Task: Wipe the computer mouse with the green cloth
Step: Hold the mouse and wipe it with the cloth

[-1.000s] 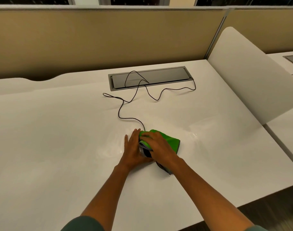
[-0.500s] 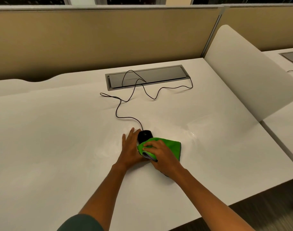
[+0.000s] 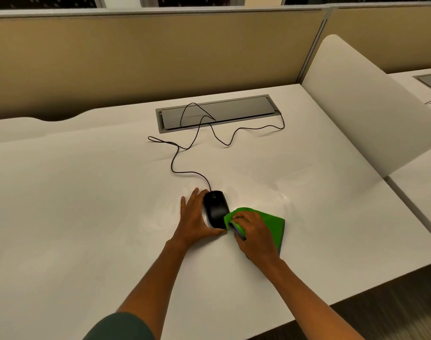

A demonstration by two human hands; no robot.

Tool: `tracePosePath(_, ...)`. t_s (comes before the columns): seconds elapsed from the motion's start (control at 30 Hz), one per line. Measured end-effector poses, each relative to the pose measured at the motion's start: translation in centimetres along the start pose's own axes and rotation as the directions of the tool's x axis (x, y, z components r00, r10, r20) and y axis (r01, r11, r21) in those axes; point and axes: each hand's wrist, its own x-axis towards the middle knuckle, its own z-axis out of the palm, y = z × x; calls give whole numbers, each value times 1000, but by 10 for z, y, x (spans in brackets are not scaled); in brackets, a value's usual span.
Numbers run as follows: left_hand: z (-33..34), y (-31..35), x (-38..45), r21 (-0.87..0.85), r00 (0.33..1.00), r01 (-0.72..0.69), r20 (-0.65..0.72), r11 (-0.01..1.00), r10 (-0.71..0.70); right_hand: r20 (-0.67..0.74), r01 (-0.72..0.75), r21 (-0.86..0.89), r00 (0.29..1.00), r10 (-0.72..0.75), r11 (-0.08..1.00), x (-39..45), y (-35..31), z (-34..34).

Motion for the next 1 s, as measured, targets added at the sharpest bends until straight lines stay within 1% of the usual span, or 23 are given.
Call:
tracePosePath(0.1, 1, -2, 0, 9, 1000, -11, -4, 1000, 11, -9, -103, 40, 995, 103, 994, 20, 7, 2)
tracePosePath(0.23, 2, -2, 0, 12, 1000, -15, -11, 1000, 15, 126, -126, 52, 985, 118, 991, 60, 11, 3)
tracePosePath(0.33, 2, -2, 1, 19, 1000, -9, -12, 1000, 9, 248, -161, 35, 957, 148, 986, 84, 11, 1)
tracePosePath(0.47, 2, -1, 1, 13, 1000, 4, -11, 1000, -4, 307, -203, 16, 933, 189, 979, 94, 6, -6)
tracePosePath(0.57, 1, -1, 1, 17, 1000, 1, -12, 1000, 0, 289, -216, 37, 937, 197, 976, 83, 2, -11)
tracePosePath(0.73, 1, 0, 0, 10, 1000, -4, -17, 1000, 4, 154, -201, 109, 971, 183, 974, 40, 2, -8)
tracePosePath(0.87, 0, 2, 0, 6, 1000, -3, -22, 1000, 4, 71, -189, 121, 981, 181, 975, 14, -2, -3)
tracePosePath(1.0, 1, 2, -1, -7, 1000, 4, -30, 1000, -4, 52, -151, 105, 988, 146, 983, 5, -8, 1)
